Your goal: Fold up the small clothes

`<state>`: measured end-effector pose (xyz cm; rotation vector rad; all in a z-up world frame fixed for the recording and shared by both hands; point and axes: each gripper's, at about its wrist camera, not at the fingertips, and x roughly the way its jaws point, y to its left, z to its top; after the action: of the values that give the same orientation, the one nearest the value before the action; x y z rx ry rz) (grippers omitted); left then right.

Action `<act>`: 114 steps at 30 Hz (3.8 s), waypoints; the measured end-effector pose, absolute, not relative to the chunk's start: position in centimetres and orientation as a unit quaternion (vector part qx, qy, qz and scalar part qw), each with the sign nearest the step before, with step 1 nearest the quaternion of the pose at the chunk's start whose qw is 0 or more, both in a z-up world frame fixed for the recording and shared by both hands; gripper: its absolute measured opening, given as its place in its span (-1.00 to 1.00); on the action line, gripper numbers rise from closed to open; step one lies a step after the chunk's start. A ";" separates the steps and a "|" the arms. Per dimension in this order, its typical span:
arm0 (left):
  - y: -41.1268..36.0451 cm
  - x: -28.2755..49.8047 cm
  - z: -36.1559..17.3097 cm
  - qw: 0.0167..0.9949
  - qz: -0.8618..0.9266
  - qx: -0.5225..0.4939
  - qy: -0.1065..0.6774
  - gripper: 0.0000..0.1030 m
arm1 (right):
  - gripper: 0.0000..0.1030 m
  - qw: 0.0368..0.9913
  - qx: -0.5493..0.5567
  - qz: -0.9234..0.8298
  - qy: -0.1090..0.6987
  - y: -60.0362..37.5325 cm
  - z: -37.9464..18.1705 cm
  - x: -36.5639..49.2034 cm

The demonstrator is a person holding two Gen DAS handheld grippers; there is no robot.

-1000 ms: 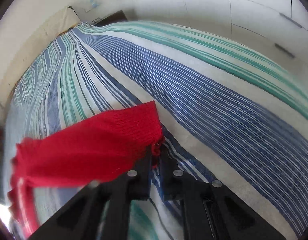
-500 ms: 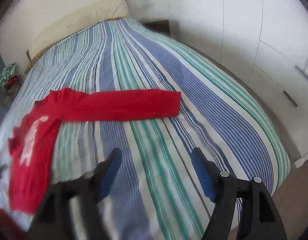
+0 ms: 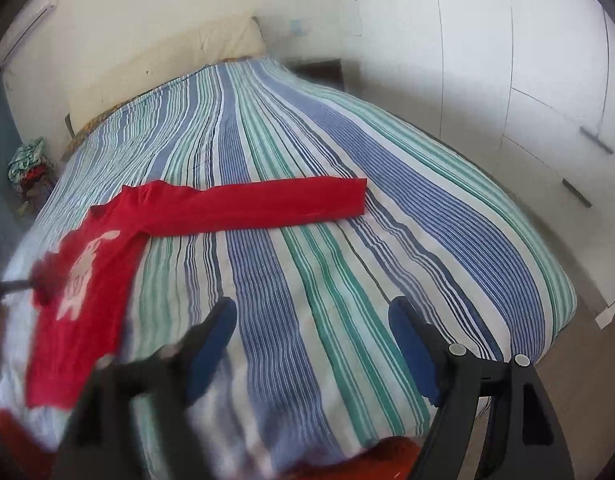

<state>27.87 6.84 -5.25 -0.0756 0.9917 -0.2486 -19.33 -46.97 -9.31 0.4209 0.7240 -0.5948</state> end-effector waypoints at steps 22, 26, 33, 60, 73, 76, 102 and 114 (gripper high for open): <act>28.8 29.1 -12.2 0.835 0.143 -0.137 0.513 -0.89 | 0.51 0.858 0.195 -0.282 0.382 -46.9 -10.5 -17.3; 29.9 28.5 -14.8 0.819 0.158 -0.156 0.529 -0.90 | 0.51 0.857 0.197 -0.283 0.384 -47.0 -10.6 -17.3; 30.3 28.5 -16.1 0.810 0.158 -0.179 0.536 -0.90 | 0.51 0.852 0.195 -0.286 0.392 -47.2 -10.9 -17.0; 30.0 21.2 -14.4 0.821 0.106 -0.249 0.503 0.85 | 0.51 0.858 0.191 -0.304 0.366 -46.9 -10.1 -18.1; 15.5 16.0 -12.2 0.844 -0.061 -0.137 0.514 0.85 | 0.51 0.859 0.185 -0.315 0.359 -46.7 -9.9 -18.4; 13.7 16.0 -12.5 0.858 -0.055 -0.100 0.501 0.85 | 0.51 0.859 0.173 -0.314 0.366 -46.4 -10.0 -18.0; 13.2 16.7 -17.8 0.887 0.005 -0.021 0.462 0.99 | 0.51 0.856 0.193 -0.316 0.361 -46.9 -10.0 -18.5; 13.2 16.7 -17.8 0.887 0.006 -0.020 0.461 0.99 | 0.51 0.855 0.192 -0.318 0.361 -47.0 -10.1 -18.6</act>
<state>16.67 13.16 -17.83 -0.0425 0.9592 0.0118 -18.65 -47.05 -10.13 0.4032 0.7584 -0.6694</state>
